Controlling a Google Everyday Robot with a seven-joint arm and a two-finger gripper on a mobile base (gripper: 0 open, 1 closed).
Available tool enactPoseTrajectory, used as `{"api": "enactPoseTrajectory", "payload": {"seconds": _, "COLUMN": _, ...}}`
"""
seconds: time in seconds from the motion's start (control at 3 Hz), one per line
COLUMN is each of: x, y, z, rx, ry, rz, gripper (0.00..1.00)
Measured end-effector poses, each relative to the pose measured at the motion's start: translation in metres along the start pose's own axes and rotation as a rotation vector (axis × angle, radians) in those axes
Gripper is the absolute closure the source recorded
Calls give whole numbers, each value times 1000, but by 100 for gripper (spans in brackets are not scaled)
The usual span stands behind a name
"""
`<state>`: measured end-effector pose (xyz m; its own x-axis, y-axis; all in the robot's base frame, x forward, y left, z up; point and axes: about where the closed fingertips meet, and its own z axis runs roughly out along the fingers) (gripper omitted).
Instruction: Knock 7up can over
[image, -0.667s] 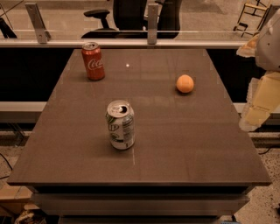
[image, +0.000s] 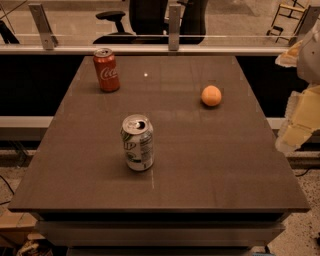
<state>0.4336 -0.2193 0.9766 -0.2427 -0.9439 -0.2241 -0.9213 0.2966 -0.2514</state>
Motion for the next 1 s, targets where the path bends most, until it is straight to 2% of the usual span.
{"api": "enactPoseTrajectory", "payload": {"seconds": 0.33, "x": 2, "y": 6, "z": -4, "rx": 18, "ry": -72, "rz": 22, "gripper": 0}}
{"api": "enactPoseTrajectory", "payload": {"seconds": 0.67, "x": -5, "y": 11, "z": -5, "rx": 20, "ry": -194, "rz": 21, "gripper": 0}}
{"api": "enactPoseTrajectory", "payload": {"seconds": 1.0, "x": -16, "y": 13, "z": -5, "rx": -4, "ry": -334, "rz": -6, "gripper": 0}}
